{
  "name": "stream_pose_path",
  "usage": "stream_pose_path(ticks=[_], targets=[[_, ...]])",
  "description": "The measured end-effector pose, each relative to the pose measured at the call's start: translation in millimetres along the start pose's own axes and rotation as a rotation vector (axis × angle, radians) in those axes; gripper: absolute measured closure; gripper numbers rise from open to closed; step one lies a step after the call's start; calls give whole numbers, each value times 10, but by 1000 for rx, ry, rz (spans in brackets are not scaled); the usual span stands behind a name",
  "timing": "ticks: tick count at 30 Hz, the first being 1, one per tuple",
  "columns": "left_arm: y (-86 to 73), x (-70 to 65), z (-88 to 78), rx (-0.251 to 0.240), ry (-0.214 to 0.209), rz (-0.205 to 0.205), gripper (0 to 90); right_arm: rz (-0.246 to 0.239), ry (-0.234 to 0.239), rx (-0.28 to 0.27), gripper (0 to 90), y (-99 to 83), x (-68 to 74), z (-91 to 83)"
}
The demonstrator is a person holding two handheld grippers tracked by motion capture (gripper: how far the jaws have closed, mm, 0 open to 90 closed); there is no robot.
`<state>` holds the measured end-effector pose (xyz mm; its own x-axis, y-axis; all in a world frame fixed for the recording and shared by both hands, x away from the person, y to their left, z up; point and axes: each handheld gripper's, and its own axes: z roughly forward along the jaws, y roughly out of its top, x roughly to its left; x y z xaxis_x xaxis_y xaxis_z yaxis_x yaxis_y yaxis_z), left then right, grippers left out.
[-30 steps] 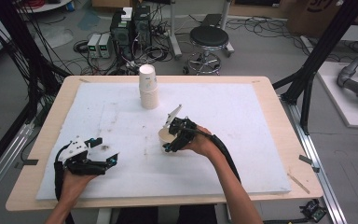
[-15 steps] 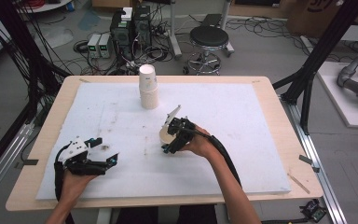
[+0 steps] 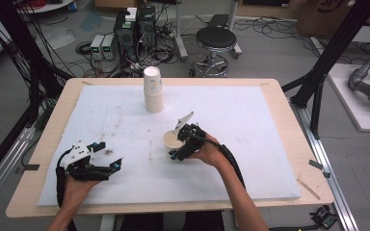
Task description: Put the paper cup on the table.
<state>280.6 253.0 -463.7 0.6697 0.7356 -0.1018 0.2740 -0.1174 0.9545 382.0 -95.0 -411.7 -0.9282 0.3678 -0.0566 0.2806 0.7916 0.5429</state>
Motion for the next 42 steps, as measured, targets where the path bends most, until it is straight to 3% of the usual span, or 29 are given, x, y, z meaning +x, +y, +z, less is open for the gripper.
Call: stream_pose_path(ticks=[9, 12, 17, 20, 26, 27, 31, 34, 42], targets=[[-2, -6, -3, -3, 2, 0, 53, 32, -38, -63, 183, -190, 29, -172], [-2, -7, -3, -3, 4, 0, 53, 45, -62, -121, 183, -335, 78, -296], [-1, -10, -3, 0, 8, 2, 53, 69, -99, -172, 182, -508, 119, -402], [-2, -15, -2, -2, 15, 5, 53, 127, -150, -243, 183, -750, 123, -524], [-3, -15, -3, -5, 21, 4, 53, 185, -190, -298, 183, -968, 99, -639], [-2, -16, -3, -4, 21, 5, 53, 206, -217, -340, 183, -1043, 104, -680], [-5, -20, -9, -10, 26, 10, 53, 231, -244, -373, 183, -1122, 117, -707], [-11, -15, -23, -25, 32, -5, 53, 252, -292, -419, 183, -1227, 150, -699], [-12, -32, -24, -25, 48, 9, 53, 312, -365, -448, 183, -1434, 137, -668]])
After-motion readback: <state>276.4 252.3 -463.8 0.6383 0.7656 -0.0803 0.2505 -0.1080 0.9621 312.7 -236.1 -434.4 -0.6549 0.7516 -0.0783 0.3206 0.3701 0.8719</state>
